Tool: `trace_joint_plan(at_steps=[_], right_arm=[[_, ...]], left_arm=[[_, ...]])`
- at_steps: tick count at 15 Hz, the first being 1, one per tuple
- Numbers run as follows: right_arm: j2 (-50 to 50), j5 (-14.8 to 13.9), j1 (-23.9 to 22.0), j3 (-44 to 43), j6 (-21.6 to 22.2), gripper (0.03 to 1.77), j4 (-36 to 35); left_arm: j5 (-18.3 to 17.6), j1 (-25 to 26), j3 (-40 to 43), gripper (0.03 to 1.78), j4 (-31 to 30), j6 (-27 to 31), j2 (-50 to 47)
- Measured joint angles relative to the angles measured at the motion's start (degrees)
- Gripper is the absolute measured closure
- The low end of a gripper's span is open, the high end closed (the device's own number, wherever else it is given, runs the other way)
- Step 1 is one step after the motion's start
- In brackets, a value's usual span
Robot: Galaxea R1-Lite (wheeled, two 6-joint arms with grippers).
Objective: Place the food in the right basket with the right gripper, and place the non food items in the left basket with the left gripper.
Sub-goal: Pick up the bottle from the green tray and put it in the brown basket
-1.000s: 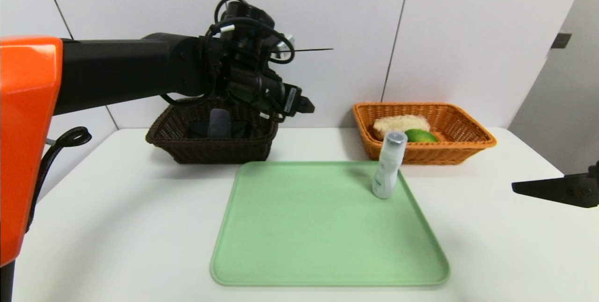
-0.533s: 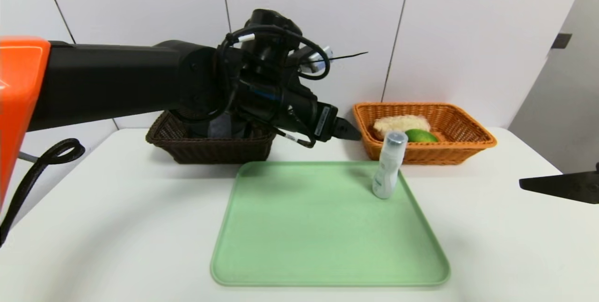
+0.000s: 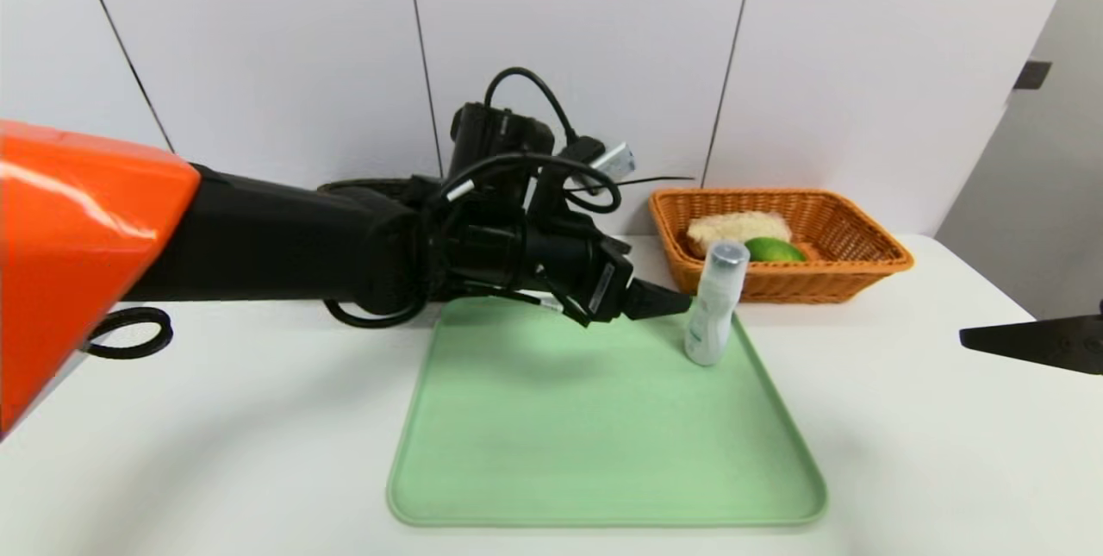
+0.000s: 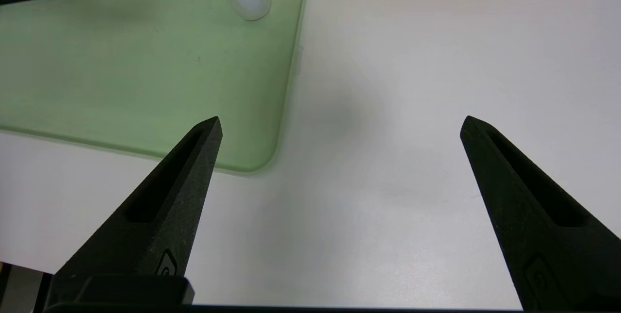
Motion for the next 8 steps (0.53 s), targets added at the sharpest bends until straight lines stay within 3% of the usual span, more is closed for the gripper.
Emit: trace_joint_plan(at_steps=[2,8], right_arm=[[0.2,0.0,0.0,0.0,-0.1,0.10,0.0],[0.5,-0.2,0.0,0.0,-0.1,0.10,0.0]], left_arm=[[-0.3,0.2,2.6,0.12,-6.8,2.6,1.5],[-0.5,-1.0,2.7,0.12,-15.3,3.0,7.6]])
